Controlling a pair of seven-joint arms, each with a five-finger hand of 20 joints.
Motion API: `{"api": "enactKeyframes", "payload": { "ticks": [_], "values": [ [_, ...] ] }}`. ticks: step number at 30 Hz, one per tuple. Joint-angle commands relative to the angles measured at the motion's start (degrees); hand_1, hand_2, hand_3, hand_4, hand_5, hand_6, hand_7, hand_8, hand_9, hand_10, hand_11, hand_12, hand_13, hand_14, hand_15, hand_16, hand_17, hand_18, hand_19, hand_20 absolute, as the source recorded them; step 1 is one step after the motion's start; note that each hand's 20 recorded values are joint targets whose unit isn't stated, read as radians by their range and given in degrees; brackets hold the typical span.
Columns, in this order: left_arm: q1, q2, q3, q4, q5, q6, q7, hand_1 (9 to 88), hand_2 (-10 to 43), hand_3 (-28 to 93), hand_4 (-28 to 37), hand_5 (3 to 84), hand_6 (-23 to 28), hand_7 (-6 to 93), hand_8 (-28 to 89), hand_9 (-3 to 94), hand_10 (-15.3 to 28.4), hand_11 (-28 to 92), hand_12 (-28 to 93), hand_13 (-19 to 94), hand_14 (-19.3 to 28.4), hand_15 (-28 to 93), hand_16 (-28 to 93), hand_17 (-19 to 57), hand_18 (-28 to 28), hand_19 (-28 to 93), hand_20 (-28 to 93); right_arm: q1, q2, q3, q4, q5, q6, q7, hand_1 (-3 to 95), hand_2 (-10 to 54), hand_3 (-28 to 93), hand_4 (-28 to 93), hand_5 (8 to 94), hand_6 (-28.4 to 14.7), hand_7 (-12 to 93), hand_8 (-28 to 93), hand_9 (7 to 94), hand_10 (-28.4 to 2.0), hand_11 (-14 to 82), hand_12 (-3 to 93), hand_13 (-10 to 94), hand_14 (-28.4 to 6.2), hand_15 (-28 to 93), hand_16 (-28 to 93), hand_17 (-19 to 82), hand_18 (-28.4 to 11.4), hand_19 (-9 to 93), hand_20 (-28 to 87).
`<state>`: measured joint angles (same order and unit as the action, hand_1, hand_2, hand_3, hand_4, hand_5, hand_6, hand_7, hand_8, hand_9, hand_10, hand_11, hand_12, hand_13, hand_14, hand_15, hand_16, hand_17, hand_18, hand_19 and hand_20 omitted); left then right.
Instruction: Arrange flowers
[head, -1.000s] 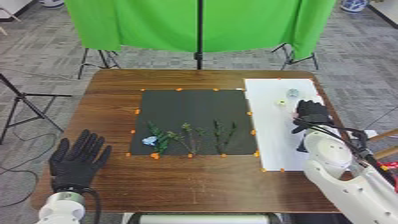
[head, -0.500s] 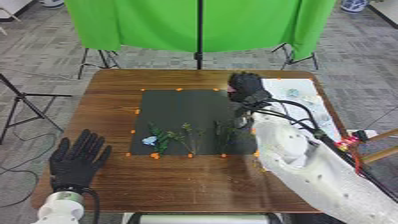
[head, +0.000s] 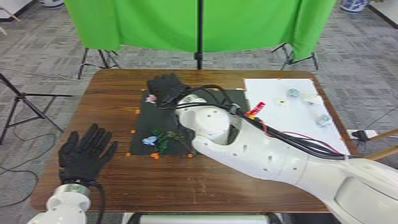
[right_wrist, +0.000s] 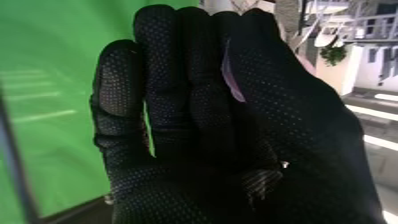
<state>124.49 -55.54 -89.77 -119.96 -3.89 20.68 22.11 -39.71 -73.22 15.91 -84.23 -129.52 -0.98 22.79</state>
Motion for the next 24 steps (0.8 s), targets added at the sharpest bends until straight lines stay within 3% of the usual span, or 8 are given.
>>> {"api": "enactKeyframes", "payload": {
  "ticks": [1,9,20,24],
  "values": [
    [0.32,1.16,0.79,0.63,-0.42,0.66,0.66,25.9,12.5,76,-28.3,43.2,8.1,19.1,-10,36.3,14.7,29,12,27,14.5,48,-6,-6.3,14.5,39,19,2.02,-3.02,-2.64,2.48,-1.93,-3.98,3.27,60.6,-6.8,62,-28,69.9,-1.8,38,13,78.3,-11.7,10.6,36.6,66,-8.3,40,36,31,-22.7,76,34],
    [-0.88,0.91,0.96,1.07,0.11,0.56,-0.38,25.9,12.6,76,-28.3,43.2,8.1,19.0,-10,36.5,14.8,29,12,27,14.6,48,-6,-6.3,14.7,40,19,-5.25,-7.40,5.77,5.96,-8.39,-14.29,3.63,60.0,-7.1,63,-28,69.9,-1.6,38,13,78.2,-12.0,11.5,36.5,66,-8.4,41,36,31,-23.0,78,35],
    [-1.49,1.68,1.57,1.37,-0.62,0.22,0.53,26.0,12.7,76,-28.3,43.2,8.2,19.0,-10,36.4,14.8,29,12,27,14.6,48,-6,-6.4,14.7,40,19,-6.82,-8.73,6.62,7.53,-11.34,-14.53,3.72,59.3,-7.4,64,-28,68.9,-1.7,38,13,77.1,-12.7,12.1,35.4,65,-8.9,41,35,31,-23.3,78,35],
    [-1.72,1.30,1.52,1.47,-0.57,0.40,-0.27,25.9,12.7,76,-28.3,43.2,8.2,18.9,-10,36.5,14.9,29,12,27,14.7,48,-6,-6.4,14.7,40,19,-8.48,-10.11,8.50,7.41,-10.28,-16.31,5.31,58.8,-7.7,64,-28,68.4,-2.2,34,10,76.1,-12.8,12.7,34.4,64,-9.4,42,34,31,-23.4,78,35]
  ]
}}
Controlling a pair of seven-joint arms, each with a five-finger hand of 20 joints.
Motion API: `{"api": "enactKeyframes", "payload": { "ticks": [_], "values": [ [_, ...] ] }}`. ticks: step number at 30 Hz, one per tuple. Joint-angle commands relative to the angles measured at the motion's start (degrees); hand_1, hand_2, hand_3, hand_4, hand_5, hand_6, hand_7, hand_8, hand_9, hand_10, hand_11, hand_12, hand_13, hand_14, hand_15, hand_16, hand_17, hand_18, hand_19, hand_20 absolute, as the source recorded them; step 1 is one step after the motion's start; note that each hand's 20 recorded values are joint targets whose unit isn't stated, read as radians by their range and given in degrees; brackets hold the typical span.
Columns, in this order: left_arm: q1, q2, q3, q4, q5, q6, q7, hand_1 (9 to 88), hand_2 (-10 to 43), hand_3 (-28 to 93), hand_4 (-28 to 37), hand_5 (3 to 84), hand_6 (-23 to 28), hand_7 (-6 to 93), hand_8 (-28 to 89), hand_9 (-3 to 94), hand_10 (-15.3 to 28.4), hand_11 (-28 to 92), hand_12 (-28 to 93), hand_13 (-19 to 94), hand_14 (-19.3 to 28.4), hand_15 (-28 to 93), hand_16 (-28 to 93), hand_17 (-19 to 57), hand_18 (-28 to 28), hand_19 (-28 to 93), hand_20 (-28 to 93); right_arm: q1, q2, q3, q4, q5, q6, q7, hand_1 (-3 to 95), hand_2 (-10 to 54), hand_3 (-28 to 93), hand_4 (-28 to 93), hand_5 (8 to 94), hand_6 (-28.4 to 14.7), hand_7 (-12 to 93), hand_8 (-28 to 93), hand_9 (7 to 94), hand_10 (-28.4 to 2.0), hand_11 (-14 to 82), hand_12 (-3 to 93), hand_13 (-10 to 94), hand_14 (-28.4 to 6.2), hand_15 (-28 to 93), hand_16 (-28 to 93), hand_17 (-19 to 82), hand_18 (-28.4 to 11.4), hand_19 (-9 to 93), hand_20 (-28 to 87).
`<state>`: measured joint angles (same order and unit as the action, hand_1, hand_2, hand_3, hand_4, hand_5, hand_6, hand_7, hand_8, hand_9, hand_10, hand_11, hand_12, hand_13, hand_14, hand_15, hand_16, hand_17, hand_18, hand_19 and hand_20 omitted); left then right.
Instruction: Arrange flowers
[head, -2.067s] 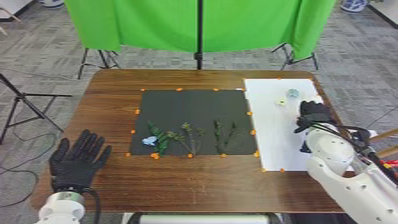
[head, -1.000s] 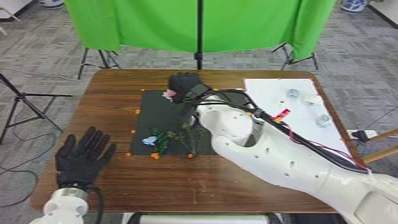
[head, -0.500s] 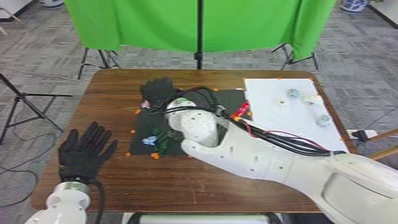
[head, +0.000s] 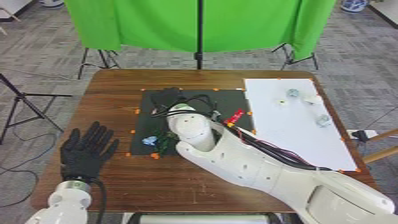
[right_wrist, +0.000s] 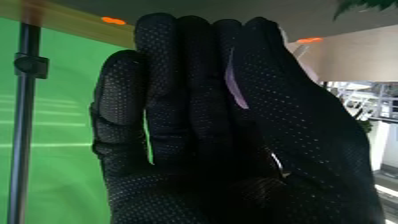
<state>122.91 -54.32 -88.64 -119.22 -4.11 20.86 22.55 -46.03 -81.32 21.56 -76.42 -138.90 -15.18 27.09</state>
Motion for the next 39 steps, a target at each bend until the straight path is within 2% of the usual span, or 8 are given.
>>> {"api": "enactKeyframes", "payload": {
  "ticks": [1,5,7,11,15,21,30,39],
  "values": [
    [-0.24,0.00,0.43,0.77,-0.41,0.11,-0.80,25.9,12.7,76,-28.3,43.2,8.2,18.9,-10,36.5,14.8,29,12,27,14.7,48,-6,-6.4,14.7,40,19,-2.23,-1.90,2.85,-0.59,-0.89,-2.40,1.06,58.4,-8.1,65,-28,68.2,-2.4,33,9,75.7,-12.9,13.2,33.7,64,-9.6,42,34,31,-23.6,78,35],
    [0.05,0.09,0.27,0.76,-0.87,-0.19,-0.40,25.9,12.8,76,-28.3,43.2,8.2,18.8,-10,36.5,14.9,29,12,27,14.7,48,-6,-6.4,14.7,40,19,-2.26,-1.40,2.75,-0.95,-0.86,-3.44,0.64,58.4,-9.5,64,-28,66.9,-3.0,27,6,73.8,-13.2,14.4,31.2,63,-10.0,43,33,30,-23.7,78,34],
    [0.19,-0.01,0.11,0.75,-2.26,-0.43,-0.39,25.9,12.8,76,-28.3,43.2,8.2,18.7,-10,36.5,14.9,29,12,27,14.7,48,-6,-6.4,14.8,40,19,-2.90,-1.92,3.72,-1.11,2.23,-4.03,2.82,58.5,-9.5,64,-28,66.5,-3.2,26,5,73.2,-13.6,14.5,30.7,63,-10.4,43,32,30,-23.8,78,34],
    [-0.25,-0.46,0.20,0.93,-2.34,-0.36,-0.77,26.0,12.8,76,-28.3,43.2,8.2,18.7,-10,36.6,14.9,29,12,27,14.8,48,-6,-6.4,14.8,40,19,-3.31,-2.02,3.98,-1.30,1.63,-4.68,2.41,58.2,-9.5,65,-28,66.3,-3.4,24,5,72.0,-13.8,14.9,29.2,62,-10.1,42,32,29,-23.8,77,33],
    [-0.57,-0.64,0.17,1.06,-3.24,-0.56,-0.75,26.0,12.8,76,-28.3,43.2,8.2,18.7,-10,36.6,14.7,29,12,27,14.8,48,-6,-6.4,14.8,40,19,-3.48,-2.22,4.11,-1.74,2.62,-5.11,2.34,55.9,-9.5,68,-28,65.3,-3.2,22,4,71.1,-14.2,16.5,27.5,62,-10.7,43,32,29,-24.0,77,33],
    [-0.41,-1.08,-0.01,1.16,-3.26,-0.35,-1.23,25.9,12.5,76,-28.3,43.0,8.2,18.8,-10,36.6,14.9,29,12,27,14.8,48,-6,-6.4,14.8,40,19,-3.36,-1.80,3.44,-2.28,4.29,-2.89,3.31,49.9,-9.5,74,-28,63.8,-2.8,20,-11,69.1,-15.4,21.4,20.3,61,-12.6,46,24,29,-24.3,77,31],
    [0.40,-2.02,-0.93,1.13,-3.22,0.03,-1.86,25.9,12.4,76,-28.3,43.1,8.3,18.8,-10,36.7,14.9,29,12,27,14.9,49,-6,-6.3,14.8,40,19,-3.79,1.58,3.16,-4.06,5.77,-1.66,4.04,46.6,-9.5,74,-28,62.4,-3.7,19,-11,68.3,-16.5,21.2,20.0,61,-13.5,48,21,28,-24.5,77,30],
    [2.09,-3.33,-1.80,0.80,-3.38,0.29,-2.24,26.0,12.1,76,-28.3,42.9,8.2,19.0,-10,36.7,14.8,29,12,28,14.7,49,-6,-6.3,14.8,40,19,-5.22,6.38,8.51,-9.72,10.25,-0.55,6.15,44.2,-9.5,75,-27,58.5,-5.8,16,-10,63.8,-18.4,19.2,19.1,58,-15.0,49,20,28,-24.9,77,29]
  ]
}}
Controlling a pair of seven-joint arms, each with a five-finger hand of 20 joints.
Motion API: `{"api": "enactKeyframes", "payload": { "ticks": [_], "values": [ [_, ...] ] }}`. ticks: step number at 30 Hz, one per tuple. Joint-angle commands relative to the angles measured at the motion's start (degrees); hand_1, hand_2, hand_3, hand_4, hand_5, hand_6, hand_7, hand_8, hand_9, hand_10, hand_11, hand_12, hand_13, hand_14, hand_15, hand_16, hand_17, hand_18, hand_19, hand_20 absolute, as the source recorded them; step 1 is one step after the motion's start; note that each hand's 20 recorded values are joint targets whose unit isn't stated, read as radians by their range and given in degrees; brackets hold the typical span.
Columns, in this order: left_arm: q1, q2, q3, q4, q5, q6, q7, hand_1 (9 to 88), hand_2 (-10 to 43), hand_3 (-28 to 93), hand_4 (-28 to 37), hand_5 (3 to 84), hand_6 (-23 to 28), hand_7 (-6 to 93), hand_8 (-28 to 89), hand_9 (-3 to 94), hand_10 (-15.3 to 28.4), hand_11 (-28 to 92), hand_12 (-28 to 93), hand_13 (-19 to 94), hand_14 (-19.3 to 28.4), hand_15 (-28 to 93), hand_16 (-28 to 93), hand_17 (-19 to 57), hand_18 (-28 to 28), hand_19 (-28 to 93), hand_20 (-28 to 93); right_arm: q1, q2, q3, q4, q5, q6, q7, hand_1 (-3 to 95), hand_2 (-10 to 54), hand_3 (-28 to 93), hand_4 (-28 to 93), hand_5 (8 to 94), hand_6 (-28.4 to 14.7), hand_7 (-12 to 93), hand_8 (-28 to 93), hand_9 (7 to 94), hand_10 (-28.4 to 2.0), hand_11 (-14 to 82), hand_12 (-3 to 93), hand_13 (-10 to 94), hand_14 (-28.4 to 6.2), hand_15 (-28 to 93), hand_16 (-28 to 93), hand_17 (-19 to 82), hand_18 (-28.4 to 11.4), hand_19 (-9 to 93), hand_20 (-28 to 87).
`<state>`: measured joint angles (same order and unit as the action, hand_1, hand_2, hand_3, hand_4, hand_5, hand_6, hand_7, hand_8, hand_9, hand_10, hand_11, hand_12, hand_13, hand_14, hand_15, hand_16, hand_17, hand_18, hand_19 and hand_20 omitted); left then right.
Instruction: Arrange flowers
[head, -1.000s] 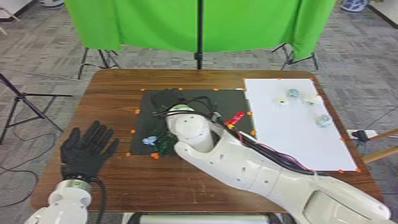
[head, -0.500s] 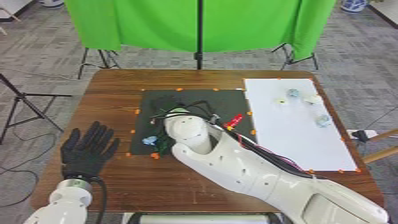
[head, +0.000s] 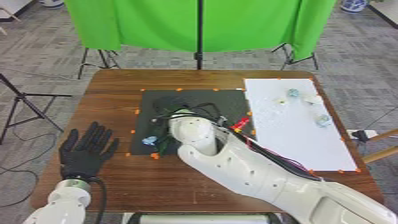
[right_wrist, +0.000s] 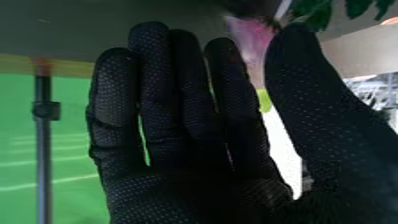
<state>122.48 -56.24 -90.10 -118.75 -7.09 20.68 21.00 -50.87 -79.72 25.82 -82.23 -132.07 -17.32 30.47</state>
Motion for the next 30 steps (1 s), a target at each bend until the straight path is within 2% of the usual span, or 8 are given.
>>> {"api": "enactKeyframes", "payload": {
  "ticks": [1,6,13,15,18,22,24,30],
  "values": [
    [2.73,-1.71,-0.53,0.27,-0.29,0.56,-0.86,26.0,12.1,76,-28.3,42.9,8.2,18.9,-10,36.7,14.8,29,12,28,14.7,49,-6,-6.3,14.8,40,19,-0.67,5.48,5.22,-4.74,4.16,1.87,3.05,44.0,-9.5,75,-27,58.2,-6.0,16,-10,63.2,-18.7,18.9,18.8,58,-15.2,49,19,28,-25.0,77,29],
    [3.86,-2.84,-1.04,-0.11,-0.03,0.63,-1.06,26.1,11.8,76,-28.3,42.9,8.1,19.0,-10,36.7,14.7,29,12,28,14.7,49,-6,-6.3,14.7,40,19,-3.77,11.63,11.18,-11.91,7.74,5.66,3.39,43.2,-9.5,74,-27,56.8,-6.9,15,-9,61.3,-19.6,18.0,18.5,57,-16.1,50,19,28,-25.5,77,28],
    [5.92,-2.96,-1.87,-1.09,1.37,-0.64,-0.41,26.1,11.7,76,-28.3,42.9,8.0,19.0,-10,36.7,14.8,29,12,28,14.6,48,-6,-6.3,14.7,40,19,-14.60,26.67,25.18,-23.09,5.43,9.01,6.95,42.5,-9.5,74,-26,56.1,-7.2,14,-9,58.5,-20.8,16.4,18.1,53,-17.6,49,17,27,-25.6,76,26],
    [6.05,-3.06,-2.24,-0.73,1.77,-1.10,-0.32,26.1,11.7,76,-28.3,42.9,8.0,19.0,-10,36.7,14.8,29,12,27,14.6,48,-6,-6.3,14.7,40,19,-18.67,31.30,30.27,-26.05,7.03,8.74,9.15,42.4,-9.5,74,-26,55.5,-7.6,13,-9,56.2,-21.4,15.2,17.7,50,-18.4,46,15,26,-25.0,72,22],
    [6.97,-2.58,-3.28,-1.12,1.41,-1.03,0.70,26.0,11.7,76,-28.3,43.0,8.1,18.8,-10,36.7,14.7,29,12,27,14.6,48,-6,-6.3,14.6,39,19,-26.95,36.25,39.56,-29.66,8.12,9.21,11.30,42.4,-9.5,74,-26,54.7,-8.0,13,-9,53.2,-21.9,13.6,16.9,47,-19.1,43,13,25,-24.0,68,18],
    [7.60,-2.37,-3.69,-1.21,1.75,-1.59,1.21,25.7,11.8,76,-28.3,42.9,8.0,18.7,-10,36.6,14.8,29,12,27,14.6,48,-5,-6.3,14.6,39,19,-37.83,39.07,49.27,-32.23,6.72,12.46,10.49,43.2,-9.5,74,-26,53.8,-8.2,13,-9,51.3,-21.8,13.0,16.6,45,-19.2,41,13,24,-23.1,66,15],
    [7.31,-2.28,-2.98,-1.19,0.43,-2.45,1.54,25.7,11.8,76,-28.3,42.9,7.9,18.6,-10,36.7,14.6,28,12,27,14.5,48,-5,-6.3,14.6,39,19,-42.18,40.27,51.77,-32.56,3.68,17.12,9.89,43.7,-9.5,75,-26,52.5,-8.0,13,-9,50.8,-21.0,13.2,16.6,45,-18.6,40,12,23,-22.5,64,14],
    [6.91,-1.77,-2.83,-1.62,1.59,-2.70,0.88,25.6,12.0,76,-28.3,42.9,7.3,18.9,-10,37.5,13.8,28,12,28,14.4,47,-5,-6.3,14.6,39,19,-46.50,40.14,56.77,-31.47,6.84,12.30,11.10,46.2,-9.5,77,-28,47.5,-7.4,14,-9,44.5,-19.0,10.6,15.2,40,-17.4,35,12,22,-20.2,57,9]
  ]
}}
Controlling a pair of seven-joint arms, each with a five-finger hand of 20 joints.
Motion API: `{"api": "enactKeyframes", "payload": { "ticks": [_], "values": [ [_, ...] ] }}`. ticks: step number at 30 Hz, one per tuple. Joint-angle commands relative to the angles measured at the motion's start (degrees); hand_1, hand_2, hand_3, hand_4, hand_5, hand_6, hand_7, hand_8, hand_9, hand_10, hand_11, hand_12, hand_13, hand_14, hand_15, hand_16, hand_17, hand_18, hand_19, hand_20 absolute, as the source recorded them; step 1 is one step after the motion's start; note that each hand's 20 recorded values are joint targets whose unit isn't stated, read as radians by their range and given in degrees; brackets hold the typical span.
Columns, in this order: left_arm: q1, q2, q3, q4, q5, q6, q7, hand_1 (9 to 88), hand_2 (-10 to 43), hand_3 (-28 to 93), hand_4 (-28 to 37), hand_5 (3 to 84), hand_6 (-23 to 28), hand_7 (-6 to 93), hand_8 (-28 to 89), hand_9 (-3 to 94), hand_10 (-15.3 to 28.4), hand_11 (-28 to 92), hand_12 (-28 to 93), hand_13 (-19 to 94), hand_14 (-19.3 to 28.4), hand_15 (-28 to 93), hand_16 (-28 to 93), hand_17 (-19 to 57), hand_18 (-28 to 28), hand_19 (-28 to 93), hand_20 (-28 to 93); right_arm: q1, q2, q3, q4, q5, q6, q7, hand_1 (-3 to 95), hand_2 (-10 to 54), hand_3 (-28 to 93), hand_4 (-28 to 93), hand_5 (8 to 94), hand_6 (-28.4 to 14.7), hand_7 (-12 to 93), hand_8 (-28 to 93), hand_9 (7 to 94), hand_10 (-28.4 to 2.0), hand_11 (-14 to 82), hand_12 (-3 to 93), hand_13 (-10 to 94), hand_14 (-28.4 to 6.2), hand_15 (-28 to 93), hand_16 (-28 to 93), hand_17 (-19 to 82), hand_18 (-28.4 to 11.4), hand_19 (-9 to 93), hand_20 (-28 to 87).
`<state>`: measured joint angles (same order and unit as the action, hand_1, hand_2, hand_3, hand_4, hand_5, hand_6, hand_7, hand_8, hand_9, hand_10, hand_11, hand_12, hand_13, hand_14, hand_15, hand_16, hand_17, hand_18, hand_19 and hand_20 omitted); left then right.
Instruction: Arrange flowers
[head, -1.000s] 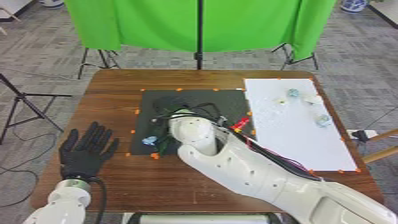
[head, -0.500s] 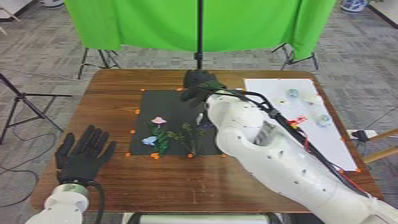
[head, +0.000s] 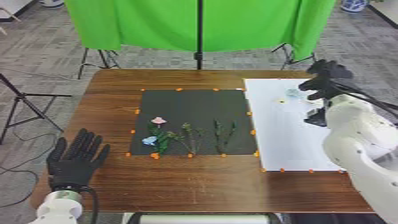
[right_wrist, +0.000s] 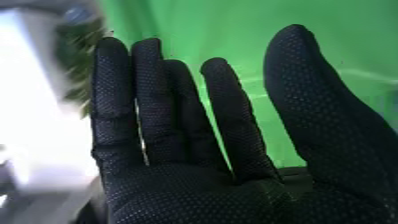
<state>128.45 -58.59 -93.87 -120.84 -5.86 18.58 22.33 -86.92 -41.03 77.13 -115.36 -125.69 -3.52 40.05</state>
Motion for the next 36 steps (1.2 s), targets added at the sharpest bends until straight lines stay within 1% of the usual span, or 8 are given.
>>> {"api": "enactKeyframes", "payload": {
  "ticks": [1,8,10,17,22,26,30,36],
  "values": [
    [0.90,0.83,0.77,0.44,0.88,-0.54,-0.56,25.6,12.0,76,-28.3,42.9,7.3,18.9,-10,37.7,13.9,28,12,28,14.4,47,-5,-6.3,14.6,39,19,-10.94,1.46,5.86,2.04,1.26,-2.02,2.20,46.3,-9.5,77,-28,47.0,-7.5,14,-9,43.7,-19.0,10.3,15.1,39,-17.6,34,12,22,-20.4,57,9],
    [0.77,0.73,0.83,0.20,0.73,-0.10,-0.11,25.6,11.9,76,-28.3,43.1,7.2,19.1,-10,37.7,13.9,28,12,28,14.4,47,-5,-6.3,14.7,39,19,-10.66,0.75,6.92,5.67,5.23,-4.11,2.29,46.7,-9.5,76,-28,43.5,-7.1,13,-10,39.3,-18.4,9.5,14.0,37,-18.0,33,12,21,-21.4,57,9],
    [0.12,0.73,1.55,0.01,-0.21,2.10,0.70,25.5,11.9,76,-28.3,43.0,7.3,19.0,-10,37.6,14.0,28,12,28,14.4,47,-5,-6.3,14.6,39,19,-9.34,1.53,4.36,8.15,1.46,-2.59,1.61,46.8,-9.5,76,-28,43.1,-6.8,13,-10,37.6,-17.8,9.0,13.5,36,-17.8,33,12,22,-21.5,57,9],
    [-0.76,0.68,2.67,-0.13,-0.44,1.22,1.72,25.5,11.7,77,-28.3,41.1,7.2,19.5,-11,36.6,13.6,28,12,28,14.2,47,-5,-6.3,14.6,39,19,-1.57,3.11,-2.85,15.61,3.67,-1.12,0.27,50.7,-9.5,79,-28,40.5,-5.5,17,-12,29.7,-16.3,10.3,9.4,32,-17.1,35,9,24,-20.8,60,9],
    [-0.62,0.16,3.09,-0.21,-0.22,1.28,1.11,25.5,11.7,77,-28.3,42.2,7.3,20.2,-11,36.8,13.6,29,12,28,14.2,48,-5,-6.3,14.6,39,19,-1.61,2.51,-4.13,17.23,3.84,0.63,-0.78,54.9,-9.5,78,-28,46.7,-3.5,20,-13,43.5,-15.4,14.5,10.7,45,-13.7,39,10,30,-19.1,71,13],
    [-0.54,0.12,3.14,-0.40,-0.01,1.57,0.87,25.6,11.7,77,-28.3,42.9,7.4,20.2,-11,37.1,14.0,29,12,28,14.3,48,-5,-6.3,14.6,39,19,-4.77,3.01,-2.66,16.23,2.99,2.58,-1.04,61.2,-9.5,68,-28,56.2,-1.5,20,-13,61.4,-13.2,18.4,16.4,59,-8.1,35,28,35,-18.7,75,21],
    [0.05,-0.18,2.48,-0.64,-0.06,2.14,0.58,25.6,11.8,77,-28.3,43.3,7.4,20.0,-11,37.4,14.4,29,12,28,14.4,48,-5,-6.2,14.6,39,19,-5.53,3.56,-3.28,16.36,1.72,4.49,-1.68,63.6,-9.5,64,-28,62.2,-1.0,23,-3,74.9,-11.2,9.7,35.9,65,-6.1,36,35,37,-19.0,78,28],
    [-0.94,-0.30,2.71,-0.09,0.36,2.30,-0.92,25.5,11.8,77,-28.3,43.5,7.6,19.9,-11,37.6,14.6,29,12,28,14.5,48,-5,-6.2,14.6,39,19,-7.66,1.61,-2.33,15.84,3.67,3.15,-0.72,62.7,-9.5,65,-28,63.4,-2.1,26,1,75.7,-11.3,9.8,39.0,66,-6.0,38,37,37,-19.3,79,29]
  ]
}}
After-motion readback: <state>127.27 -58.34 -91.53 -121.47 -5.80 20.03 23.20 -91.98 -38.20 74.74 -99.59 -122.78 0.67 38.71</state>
